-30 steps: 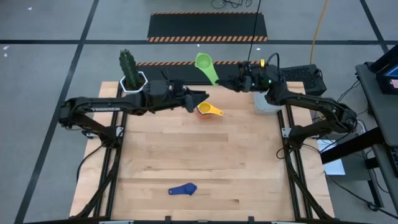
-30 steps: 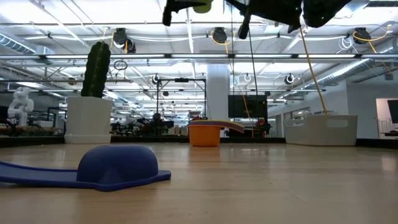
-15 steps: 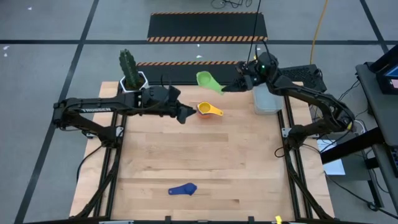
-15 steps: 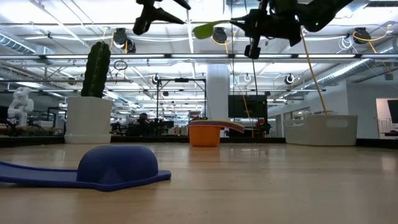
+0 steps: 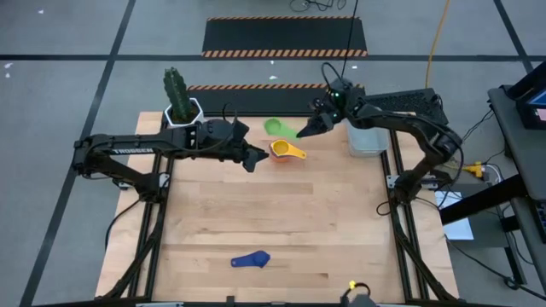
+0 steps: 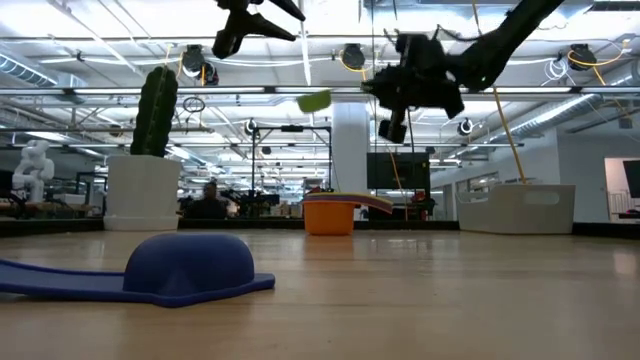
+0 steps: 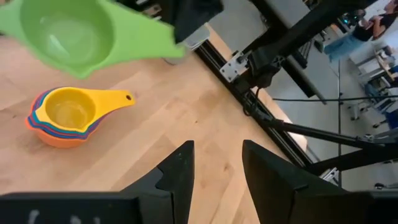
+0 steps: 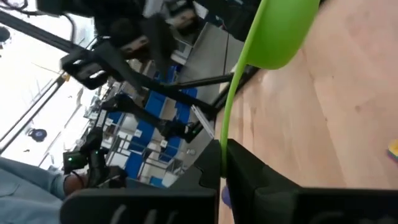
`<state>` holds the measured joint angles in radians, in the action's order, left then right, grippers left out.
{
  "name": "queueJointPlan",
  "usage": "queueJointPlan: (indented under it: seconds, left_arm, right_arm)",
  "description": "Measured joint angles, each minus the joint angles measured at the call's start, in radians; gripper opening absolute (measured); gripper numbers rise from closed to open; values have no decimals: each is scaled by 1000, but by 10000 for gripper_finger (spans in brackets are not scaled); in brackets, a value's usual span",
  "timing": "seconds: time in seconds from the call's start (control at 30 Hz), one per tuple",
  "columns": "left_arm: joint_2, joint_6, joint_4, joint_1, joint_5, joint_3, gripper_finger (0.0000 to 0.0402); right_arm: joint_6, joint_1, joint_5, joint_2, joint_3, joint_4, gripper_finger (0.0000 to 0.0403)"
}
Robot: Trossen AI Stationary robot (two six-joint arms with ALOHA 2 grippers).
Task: Nest measuring cups in basket
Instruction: Stack the green measuring cup on top of the yellow measuring cup
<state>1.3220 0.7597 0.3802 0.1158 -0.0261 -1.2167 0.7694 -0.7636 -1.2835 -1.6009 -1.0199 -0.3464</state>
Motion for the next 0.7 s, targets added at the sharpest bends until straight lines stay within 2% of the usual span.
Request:
queueJointPlan:
  seconds: [0.4,0.5,0.7]
  left_arm:
    - [0,-1,84,1,0,0,136]
    - [0,-10,93,1,0,0,136]
    - [0,-38,96,1,0,0,136]
  right_arm:
    - [-52,-78,-30,-150,1,16,0]
    - [-68,-82,-31,-170,1,73,0]
    - [-210,-72,-56,-182,2,247,0]
